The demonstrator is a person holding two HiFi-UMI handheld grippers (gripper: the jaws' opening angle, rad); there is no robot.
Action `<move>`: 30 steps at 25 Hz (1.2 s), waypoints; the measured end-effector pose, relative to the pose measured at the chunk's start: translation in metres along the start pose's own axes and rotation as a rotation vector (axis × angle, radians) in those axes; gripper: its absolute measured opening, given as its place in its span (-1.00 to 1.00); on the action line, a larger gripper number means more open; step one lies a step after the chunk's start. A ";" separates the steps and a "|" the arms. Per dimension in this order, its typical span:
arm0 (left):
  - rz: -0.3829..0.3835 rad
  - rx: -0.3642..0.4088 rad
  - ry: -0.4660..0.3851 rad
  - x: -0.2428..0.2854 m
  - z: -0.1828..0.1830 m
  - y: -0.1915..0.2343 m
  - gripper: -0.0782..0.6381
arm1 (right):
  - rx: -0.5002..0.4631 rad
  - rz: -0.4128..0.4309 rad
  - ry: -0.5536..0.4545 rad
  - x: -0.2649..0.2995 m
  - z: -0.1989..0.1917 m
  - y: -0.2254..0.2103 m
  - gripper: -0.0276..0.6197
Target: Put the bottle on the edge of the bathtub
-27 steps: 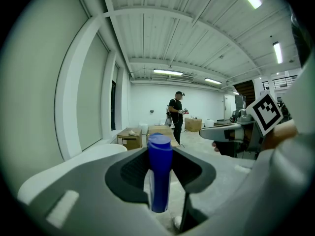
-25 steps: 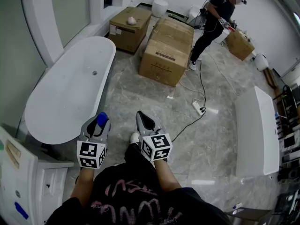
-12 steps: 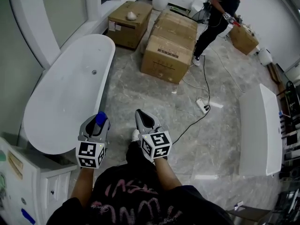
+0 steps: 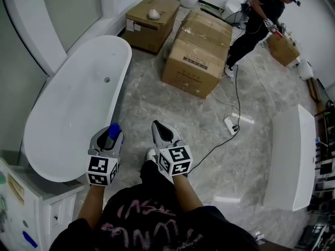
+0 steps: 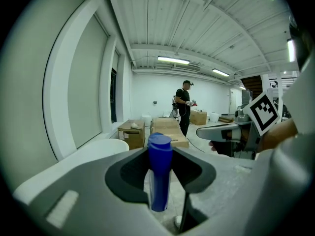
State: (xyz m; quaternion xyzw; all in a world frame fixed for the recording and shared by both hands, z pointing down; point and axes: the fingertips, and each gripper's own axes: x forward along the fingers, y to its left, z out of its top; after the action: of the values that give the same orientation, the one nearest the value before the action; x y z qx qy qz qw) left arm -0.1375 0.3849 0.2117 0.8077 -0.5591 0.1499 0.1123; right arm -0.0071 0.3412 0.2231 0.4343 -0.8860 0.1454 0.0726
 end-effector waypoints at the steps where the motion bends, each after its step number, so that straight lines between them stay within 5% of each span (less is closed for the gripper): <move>1: -0.001 0.005 0.009 0.010 0.004 0.002 -0.35 | 0.000 0.000 0.004 0.008 0.002 -0.010 -0.88; 14: 0.019 0.072 0.041 0.141 0.081 0.010 -0.35 | 0.039 0.022 -0.002 0.081 0.049 -0.128 -0.88; 30: 0.006 0.068 0.056 0.209 0.096 0.024 -0.35 | 0.010 0.021 0.027 0.113 0.063 -0.165 -0.88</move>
State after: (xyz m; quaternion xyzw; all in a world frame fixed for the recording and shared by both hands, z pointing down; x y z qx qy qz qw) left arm -0.0799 0.1610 0.1994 0.8047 -0.5529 0.1915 0.1000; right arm 0.0539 0.1402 0.2244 0.4232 -0.8887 0.1567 0.0808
